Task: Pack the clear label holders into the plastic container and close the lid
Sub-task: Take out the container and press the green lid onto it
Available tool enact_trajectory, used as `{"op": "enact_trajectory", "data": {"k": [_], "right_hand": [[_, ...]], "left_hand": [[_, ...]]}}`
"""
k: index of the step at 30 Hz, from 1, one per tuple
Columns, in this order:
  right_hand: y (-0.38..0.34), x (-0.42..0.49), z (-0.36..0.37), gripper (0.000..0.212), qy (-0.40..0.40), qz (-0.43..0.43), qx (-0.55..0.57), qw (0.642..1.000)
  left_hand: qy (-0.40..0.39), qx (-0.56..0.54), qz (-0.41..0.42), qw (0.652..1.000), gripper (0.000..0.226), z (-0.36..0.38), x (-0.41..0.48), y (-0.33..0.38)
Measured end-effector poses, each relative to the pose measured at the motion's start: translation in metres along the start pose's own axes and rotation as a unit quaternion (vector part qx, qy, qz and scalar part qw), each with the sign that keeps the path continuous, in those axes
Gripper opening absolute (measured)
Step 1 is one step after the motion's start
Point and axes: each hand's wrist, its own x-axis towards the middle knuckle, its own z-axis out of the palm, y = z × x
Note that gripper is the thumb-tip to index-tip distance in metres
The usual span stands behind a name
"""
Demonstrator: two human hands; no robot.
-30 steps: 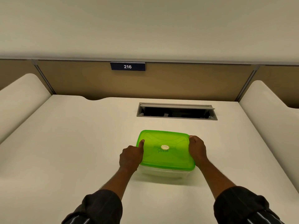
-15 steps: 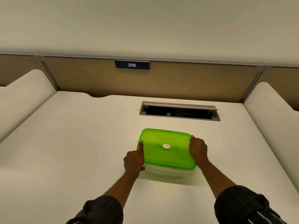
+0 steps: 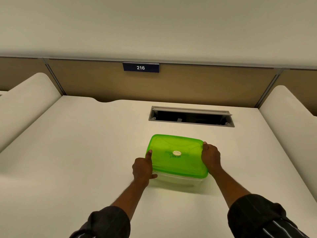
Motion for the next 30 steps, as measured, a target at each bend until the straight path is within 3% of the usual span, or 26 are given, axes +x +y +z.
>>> {"op": "enact_trajectory", "data": {"k": [6, 13, 19, 22, 27, 30], "right_hand": [[0.003, 0.000, 0.001, 0.047, -0.006, 0.016, 0.025, 1.000], [0.005, -0.006, -0.002, 0.042, -0.027, 0.052, 0.081, 0.995], [0.004, -0.014, -0.007, 0.030, -0.112, 0.083, 0.122, 0.983], [0.002, -0.015, -0.010, 0.053, -0.155, 0.116, 0.130, 0.972], [-0.008, -0.011, -0.019, 0.037, -0.180, 0.162, 0.194, 0.951], [-0.008, -0.020, -0.015, 0.055, -0.146, 0.184, 0.150, 0.960]], "left_hand": [[0.007, 0.034, 0.033, 0.999, 0.061, -0.001, 0.000, -0.002], [-0.007, -0.012, 0.030, 0.999, 0.059, 0.000, 0.004, -0.007], [-0.019, -0.049, 0.041, 0.998, 0.049, 0.004, 0.009, -0.010], [-0.021, -0.075, 0.031, 0.996, 0.045, 0.009, 0.014, -0.011], [-0.023, -0.142, -0.018, 0.989, 0.038, 0.015, 0.019, -0.005], [-0.022, -0.157, -0.018, 0.987, 0.034, 0.020, 0.020, -0.003]]}}
